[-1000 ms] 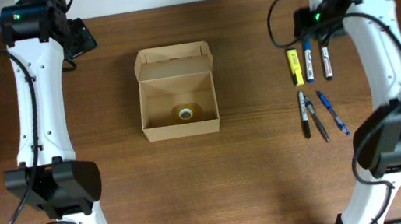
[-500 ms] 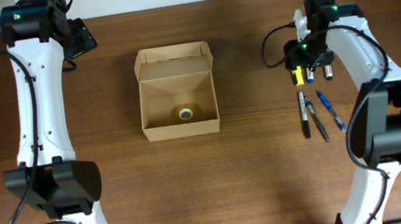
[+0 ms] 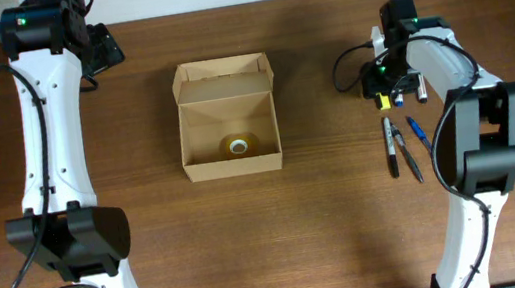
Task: Pack container
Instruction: 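Return the right gripper and grasp the yellow highlighter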
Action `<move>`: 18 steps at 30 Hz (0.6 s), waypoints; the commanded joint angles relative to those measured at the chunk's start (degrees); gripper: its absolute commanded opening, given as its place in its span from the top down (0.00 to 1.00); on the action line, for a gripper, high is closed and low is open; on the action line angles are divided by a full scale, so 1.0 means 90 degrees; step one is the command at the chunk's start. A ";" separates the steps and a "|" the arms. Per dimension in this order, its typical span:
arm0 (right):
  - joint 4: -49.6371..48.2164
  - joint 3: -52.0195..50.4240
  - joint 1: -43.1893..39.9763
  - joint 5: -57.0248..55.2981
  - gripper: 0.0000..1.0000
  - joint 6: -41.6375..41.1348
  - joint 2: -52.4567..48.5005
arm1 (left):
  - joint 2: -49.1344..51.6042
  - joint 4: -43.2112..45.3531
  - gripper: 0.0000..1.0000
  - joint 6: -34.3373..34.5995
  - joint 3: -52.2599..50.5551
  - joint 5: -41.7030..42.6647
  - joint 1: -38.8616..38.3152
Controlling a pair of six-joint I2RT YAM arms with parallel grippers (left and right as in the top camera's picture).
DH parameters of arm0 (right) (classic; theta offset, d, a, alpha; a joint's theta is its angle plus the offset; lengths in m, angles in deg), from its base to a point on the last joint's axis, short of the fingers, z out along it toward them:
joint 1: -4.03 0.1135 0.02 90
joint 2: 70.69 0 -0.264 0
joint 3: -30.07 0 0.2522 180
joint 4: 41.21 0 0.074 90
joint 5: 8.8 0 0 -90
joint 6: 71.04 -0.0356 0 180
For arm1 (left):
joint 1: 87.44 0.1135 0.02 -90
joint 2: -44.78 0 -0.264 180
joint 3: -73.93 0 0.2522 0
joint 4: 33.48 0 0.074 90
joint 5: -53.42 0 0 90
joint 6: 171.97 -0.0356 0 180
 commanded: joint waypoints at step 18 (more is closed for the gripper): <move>0.1071 0.1066 0.0063 0.0551 0.96 -0.0092 -0.0250 | 0.0005 -0.0005 0.00 -0.0078 0.0100 -0.0068 0.0010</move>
